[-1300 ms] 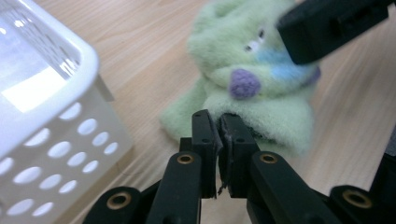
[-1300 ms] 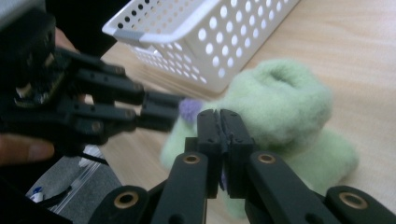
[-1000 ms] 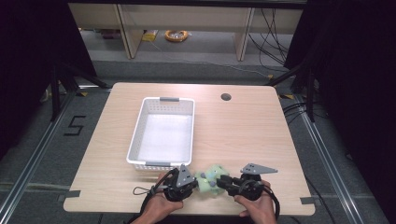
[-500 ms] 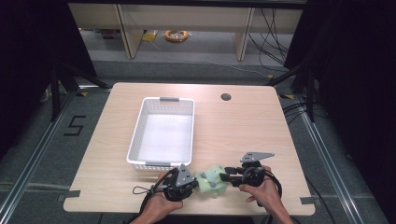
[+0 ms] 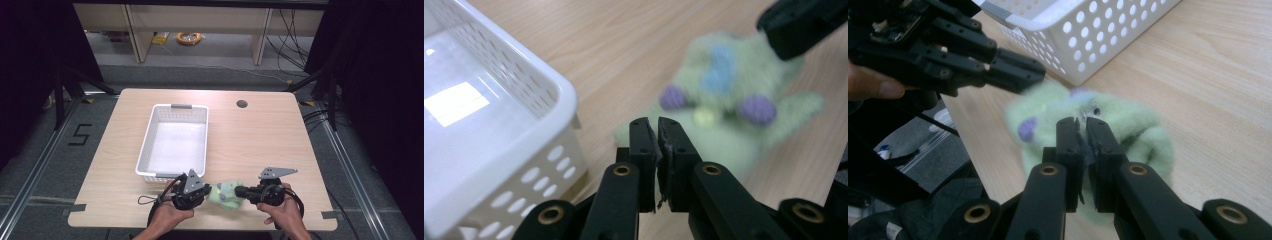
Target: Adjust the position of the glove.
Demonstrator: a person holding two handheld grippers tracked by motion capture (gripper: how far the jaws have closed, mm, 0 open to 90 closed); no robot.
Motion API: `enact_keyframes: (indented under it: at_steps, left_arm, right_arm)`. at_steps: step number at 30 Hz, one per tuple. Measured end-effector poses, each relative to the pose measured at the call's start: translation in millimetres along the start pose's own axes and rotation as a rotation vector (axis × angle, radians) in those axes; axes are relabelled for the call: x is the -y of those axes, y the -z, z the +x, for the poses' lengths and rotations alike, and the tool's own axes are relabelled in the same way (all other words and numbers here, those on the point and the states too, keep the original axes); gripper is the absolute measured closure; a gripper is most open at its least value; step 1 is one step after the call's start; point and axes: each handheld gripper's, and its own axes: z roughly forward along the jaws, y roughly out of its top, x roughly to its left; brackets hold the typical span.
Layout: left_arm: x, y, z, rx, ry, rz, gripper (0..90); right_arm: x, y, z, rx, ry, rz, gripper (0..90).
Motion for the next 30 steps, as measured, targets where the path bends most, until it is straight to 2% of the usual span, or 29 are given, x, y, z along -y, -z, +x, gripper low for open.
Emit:
enact_keyframes:
  at_steps: [1,4,5,6,7,9,10,12,14,15,16,17,20,21,22,24,26,27,28,29,30]
  left_arm:
    - [-2.6,-0.1,1.6,-0.007,0.004,-0.005,84.5]
    - [-3.4,-2.1,3.3,-0.011,-0.001,0.0,83.9]
    - [-1.4,-4.3,3.6,-0.014,0.006,0.008,83.3]
    - [-1.4,-4.3,3.6,-0.014,0.006,0.008,82.3]
    - [1.3,-3.8,3.6,0.009,0.012,0.007,80.6]
    - [4.7,-0.6,2.0,0.037,0.047,0.015,75.3]
    - [6.5,1.2,-0.3,0.05,0.064,0.014,72.8]
    - [8.3,3.0,-2.5,0.055,0.067,0.014,67.8]
    - [15.1,6.5,-9.8,0.089,0.084,0.041,64.5]
    - [17.4,6.1,-12.1,0.1,0.081,0.051,62.3]
    - [19.9,5.1,-15.0,0.108,0.087,0.065,61.1]
    - [22.3,2.8,-18.2,0.11,0.1,0.072,60.1]
    - [25.7,-1.7,-21.7,0.111,0.097,0.1,55.1]
    - [27.2,-6.5,-22.1,0.104,0.065,0.11,53.2]
    - [27.7,-9.1,-24.6,0.104,0.087,0.102,52.3]
    - [28.3,-10.8,-24.8,0.097,0.086,0.116,53.7]
    - [27.7,-13.7,-28.7,0.088,0.045,0.115,61.5]
    - [26.6,-13.6,-30.1,0.083,0.032,0.106,67.8]
    - [25.4,-12.8,-30.2,0.072,0.022,0.107,73.2]
    - [23.8,-11.2,-30.0,0.082,0.02,0.105,78.3]
    - [23.8,-11.2,-30.0,0.082,0.02,0.105,81.0]
  right_arm:
    - [1.0,-0.5,1.2,0.009,0.034,-0.01,85.6]
    - [3.2,0.2,6.3,0.025,0.018,0.001,85.5]
    - [7.5,-1.8,4.0,0.075,0.032,-0.014,85.3]
    - [7.5,-1.8,4.0,0.075,0.032,-0.014,85.3]
    - [14.5,-5.8,3.0,0.074,-0.015,0.012,85.0]
    - [19.6,-8.8,1.7,0.068,-0.033,0.014,84.8]
    - [20.3,-9.0,-0.7,0.076,-0.017,0.013,84.8]
    - [20.8,-9.2,-0.2,0.078,-0.019,0.012,84.7]
    - [21.6,-8.8,2.2,0.091,-0.021,0.019,84.3]
    - [22.1,-10.2,0.0,0.081,0.001,0.006,84.3]
    - [22.4,-10.6,-0.2,0.094,-0.001,0.007,84.2]
    - [22.7,-9.7,2.5,0.079,-0.038,0.01,84.1]
    - [22.7,-9.7,2.4,0.076,-0.042,0.012,84.0]
    - [22.8,-9.8,1.8,0.074,-0.035,0.011,83.8]
    - [23.5,-10.7,2.0,0.07,-0.04,0.01,83.8]
    - [23.5,-10.7,2.4,0.065,-0.052,0.015,83.7]
    - [23.5,-10.5,-0.1,0.073,-0.033,0.015,83.9]
    - [23.7,-9.9,3.2,0.065,-0.07,0.028,84.2]
    - [23.3,-9.8,3.5,0.06,-0.065,0.026,84.6]
    - [23.0,-10.4,2.8,0.05,-0.043,0.007,84.8]
    - [23.0,-10.4,2.8,0.05,-0.043,0.007,84.8]
